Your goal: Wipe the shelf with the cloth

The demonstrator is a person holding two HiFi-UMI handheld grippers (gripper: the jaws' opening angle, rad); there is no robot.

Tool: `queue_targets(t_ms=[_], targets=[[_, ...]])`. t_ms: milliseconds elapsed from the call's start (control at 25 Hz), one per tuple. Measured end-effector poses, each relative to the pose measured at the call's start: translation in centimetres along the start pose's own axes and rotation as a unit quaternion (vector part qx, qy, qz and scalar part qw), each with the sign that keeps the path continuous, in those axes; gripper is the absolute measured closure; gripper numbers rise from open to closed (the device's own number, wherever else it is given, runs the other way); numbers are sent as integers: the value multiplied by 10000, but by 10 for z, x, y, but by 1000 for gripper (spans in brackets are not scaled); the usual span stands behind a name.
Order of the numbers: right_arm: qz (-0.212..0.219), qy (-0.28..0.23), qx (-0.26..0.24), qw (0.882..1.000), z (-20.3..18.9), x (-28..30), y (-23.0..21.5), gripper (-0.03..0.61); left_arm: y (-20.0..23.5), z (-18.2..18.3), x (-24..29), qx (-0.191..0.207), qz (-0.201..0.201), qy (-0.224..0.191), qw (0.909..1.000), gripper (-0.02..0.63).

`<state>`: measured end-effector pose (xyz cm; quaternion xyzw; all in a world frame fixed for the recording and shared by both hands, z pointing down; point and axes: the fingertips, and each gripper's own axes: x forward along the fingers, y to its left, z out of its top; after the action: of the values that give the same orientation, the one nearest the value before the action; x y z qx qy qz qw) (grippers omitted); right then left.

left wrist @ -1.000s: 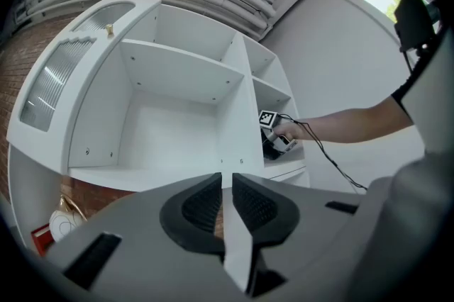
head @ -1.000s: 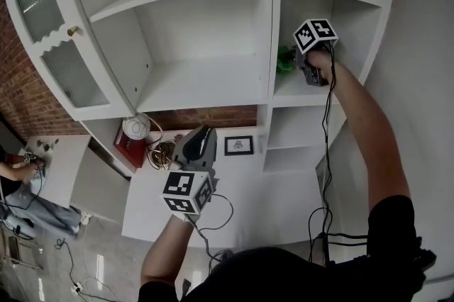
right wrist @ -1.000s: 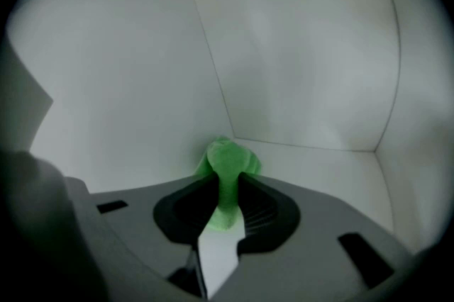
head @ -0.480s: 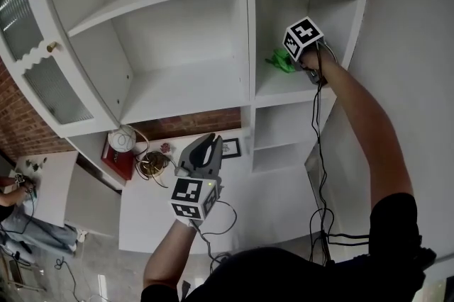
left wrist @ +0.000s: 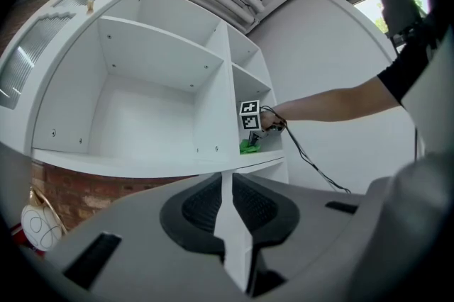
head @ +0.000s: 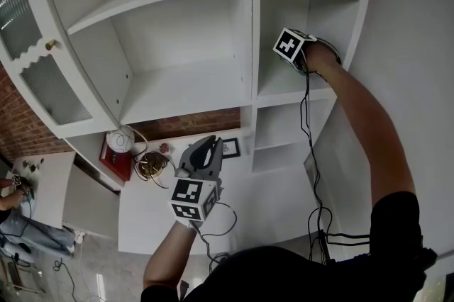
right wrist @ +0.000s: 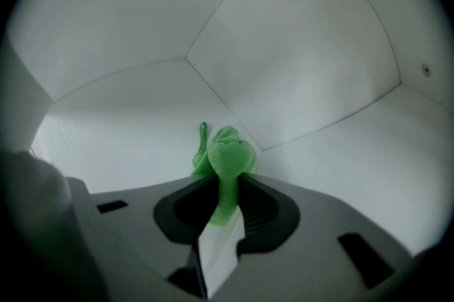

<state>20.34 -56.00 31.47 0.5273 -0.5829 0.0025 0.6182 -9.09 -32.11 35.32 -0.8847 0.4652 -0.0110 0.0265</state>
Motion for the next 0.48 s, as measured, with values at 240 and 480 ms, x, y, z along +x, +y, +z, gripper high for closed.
queue_targets(t_ms=[240,480], targets=[[-810,705,-828,9908,-16,10,-8,502,4,-4,-5,-38,83,14,10000,568],[-1350,1214,-1464,9724,-30,10,-17,500,6,-9,-5,-134,87,60,9999,568]])
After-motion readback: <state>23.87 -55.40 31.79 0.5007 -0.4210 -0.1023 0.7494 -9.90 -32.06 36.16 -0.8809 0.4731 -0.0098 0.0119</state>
